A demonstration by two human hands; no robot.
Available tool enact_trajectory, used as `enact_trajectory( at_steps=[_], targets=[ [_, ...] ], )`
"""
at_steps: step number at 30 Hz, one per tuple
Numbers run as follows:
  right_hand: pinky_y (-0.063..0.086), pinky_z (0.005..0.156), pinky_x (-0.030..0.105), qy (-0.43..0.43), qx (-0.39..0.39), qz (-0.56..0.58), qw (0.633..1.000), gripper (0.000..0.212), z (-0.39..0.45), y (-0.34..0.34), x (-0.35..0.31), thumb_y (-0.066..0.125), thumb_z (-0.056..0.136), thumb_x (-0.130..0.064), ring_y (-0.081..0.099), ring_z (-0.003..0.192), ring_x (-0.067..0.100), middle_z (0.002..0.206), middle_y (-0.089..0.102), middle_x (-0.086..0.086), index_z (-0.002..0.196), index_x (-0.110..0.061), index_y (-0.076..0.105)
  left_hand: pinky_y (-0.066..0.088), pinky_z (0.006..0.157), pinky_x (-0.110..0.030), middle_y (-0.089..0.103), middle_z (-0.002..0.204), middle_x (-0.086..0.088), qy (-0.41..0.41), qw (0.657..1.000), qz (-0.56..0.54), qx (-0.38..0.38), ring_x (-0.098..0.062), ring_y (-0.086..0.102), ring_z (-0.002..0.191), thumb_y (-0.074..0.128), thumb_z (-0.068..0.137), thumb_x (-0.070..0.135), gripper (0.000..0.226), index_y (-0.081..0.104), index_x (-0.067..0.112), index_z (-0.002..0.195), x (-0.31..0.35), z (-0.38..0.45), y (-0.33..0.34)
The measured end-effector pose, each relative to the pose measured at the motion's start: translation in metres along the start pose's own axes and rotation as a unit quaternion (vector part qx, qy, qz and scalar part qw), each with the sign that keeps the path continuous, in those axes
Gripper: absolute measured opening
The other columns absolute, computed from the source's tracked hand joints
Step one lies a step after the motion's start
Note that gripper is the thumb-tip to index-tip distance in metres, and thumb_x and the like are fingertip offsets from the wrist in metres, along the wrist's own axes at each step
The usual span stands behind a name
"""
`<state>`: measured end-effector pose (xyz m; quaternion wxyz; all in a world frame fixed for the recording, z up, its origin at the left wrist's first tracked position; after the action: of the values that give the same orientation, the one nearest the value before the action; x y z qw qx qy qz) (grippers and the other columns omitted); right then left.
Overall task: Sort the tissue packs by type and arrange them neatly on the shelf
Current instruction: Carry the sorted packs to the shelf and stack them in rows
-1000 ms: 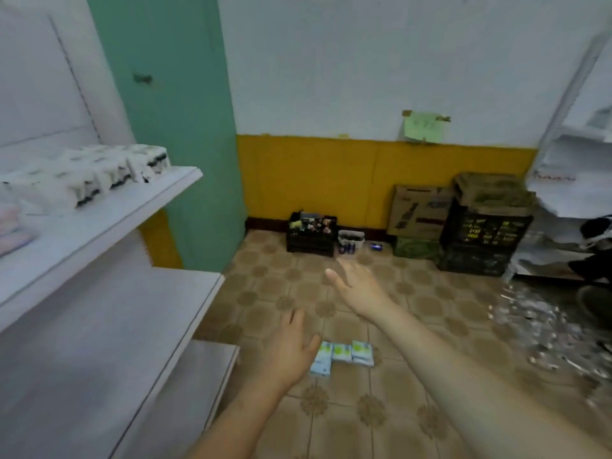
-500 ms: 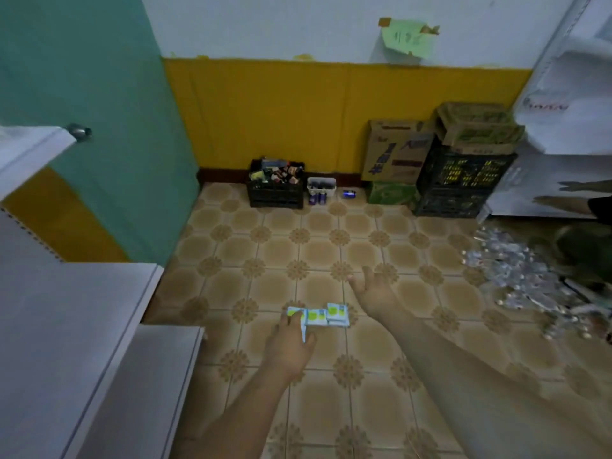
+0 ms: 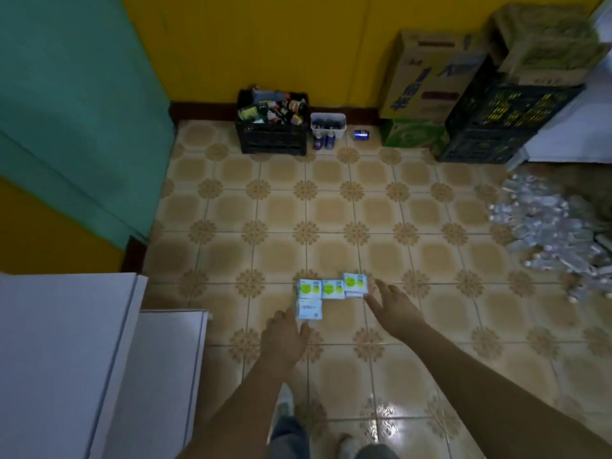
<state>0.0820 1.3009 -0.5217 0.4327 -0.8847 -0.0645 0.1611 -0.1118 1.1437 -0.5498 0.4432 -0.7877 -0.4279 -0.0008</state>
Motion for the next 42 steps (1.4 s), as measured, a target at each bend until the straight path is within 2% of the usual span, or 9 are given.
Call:
enact_trajectory(
  at_steps=[8,15,20,24,26,29,33,37,42],
  targets=[
    [0.039,0.105,0.037,0.064,-0.058,0.075,0.993,0.062,0.149,0.150,0.026,0.038,0.100,-0.051,0.049,0.127,0.030,0.144,0.045,0.014,0.150,-0.016,0.032,0.039,0.105,-0.034,0.048,0.139,-0.004,-0.080,0.996,-0.037,-0.018,-0.022,0.042,0.129,0.044,0.099,0.042,0.054,0.038,0.018,0.147,-0.093,0.139,0.106],
    [0.037,0.108,0.036,0.050,-0.060,0.092,0.993,0.060,0.320,0.349,0.069,0.042,0.099,-0.049,0.046,0.131,0.026,0.145,0.047,0.009,0.149,-0.016,0.035,0.042,0.105,-0.036,0.049,0.138,-0.007,-0.124,0.988,-0.068,-0.055,-0.023,0.047,0.128,0.046,0.099,0.042,0.054,0.040,0.016,0.146,-0.195,0.305,0.315],
    [0.036,0.107,0.036,0.066,-0.088,0.151,0.982,0.071,0.422,0.488,0.098,0.049,0.096,-0.051,0.044,0.134,0.029,0.148,0.044,0.013,0.151,-0.011,0.029,0.038,0.111,-0.037,0.039,0.152,-0.009,-0.156,0.961,-0.226,-0.021,-0.024,0.041,0.138,0.051,0.098,0.045,0.065,0.032,0.013,0.151,-0.242,0.436,0.430],
    [0.045,0.079,0.026,0.105,-0.112,0.294,0.943,0.058,0.477,0.563,0.110,0.055,0.094,-0.048,0.061,0.103,0.019,0.123,0.062,0.005,0.139,-0.013,0.043,0.049,0.070,-0.013,0.059,0.123,-0.007,-0.143,0.908,-0.393,0.019,-0.013,0.060,0.094,0.058,0.098,0.035,0.043,0.051,0.007,0.130,-0.242,0.510,0.473],
    [0.041,0.059,0.017,0.133,-0.117,0.366,0.914,0.041,0.484,0.586,0.106,0.056,0.094,-0.049,0.056,0.080,0.004,0.098,0.060,-0.008,0.123,-0.020,0.051,0.053,0.067,-0.019,0.065,0.115,-0.008,-0.163,0.873,-0.459,0.014,-0.015,0.063,0.087,0.062,0.094,0.040,0.042,0.058,0.009,0.122,-0.244,0.526,0.488],
    [0.052,0.064,0.026,0.140,-0.122,0.391,0.902,0.070,0.466,0.587,0.093,0.065,0.076,-0.071,0.064,0.089,0.016,0.107,0.065,0.003,0.121,-0.018,0.053,0.056,0.087,-0.036,0.067,0.111,-0.010,-0.230,0.853,-0.468,-0.012,-0.027,0.067,0.099,0.072,0.079,0.059,0.064,0.066,0.011,0.121,-0.246,0.511,0.493],
    [0.056,0.088,0.043,0.155,-0.148,0.431,0.877,0.075,0.404,0.536,0.064,0.068,0.077,-0.064,0.066,0.100,0.025,0.117,0.063,0.011,0.126,-0.010,0.049,0.059,0.076,-0.038,0.070,0.109,-0.013,-0.252,0.811,-0.529,-0.011,-0.029,0.070,0.093,0.084,0.057,0.061,0.083,0.064,0.006,0.116,-0.229,0.447,0.432],
    [0.054,0.068,0.029,0.167,-0.106,0.484,0.852,0.036,0.341,0.402,0.002,0.063,0.093,-0.032,0.063,0.090,0.024,0.118,0.060,0.014,0.115,-0.011,0.044,0.059,0.057,-0.030,0.065,0.110,-0.014,-0.247,0.754,-0.608,0.025,-0.027,0.067,0.085,0.085,0.076,0.019,0.051,0.050,0.010,0.112,-0.189,0.375,0.305],
    [0.050,0.094,0.040,0.108,-0.119,0.485,0.860,0.086,0.234,0.192,-0.116,0.063,0.081,-0.065,0.054,0.121,0.027,0.143,0.047,0.007,0.146,-0.017,0.032,0.054,0.054,-0.027,0.070,0.104,-0.012,-0.164,0.753,-0.636,0.039,-0.023,0.069,0.081,0.079,0.082,0.011,0.035,0.059,0.010,0.111,-0.112,0.253,0.086]
  ],
)
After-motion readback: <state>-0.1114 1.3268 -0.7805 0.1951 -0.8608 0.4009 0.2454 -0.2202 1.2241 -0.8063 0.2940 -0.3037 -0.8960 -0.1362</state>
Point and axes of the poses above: each hand's wrist, its own z-axis towards the middle knuckle, its own y-axis out of the palm, x = y × z, the point moved 10 cm from there along z, towards the middle knuckle
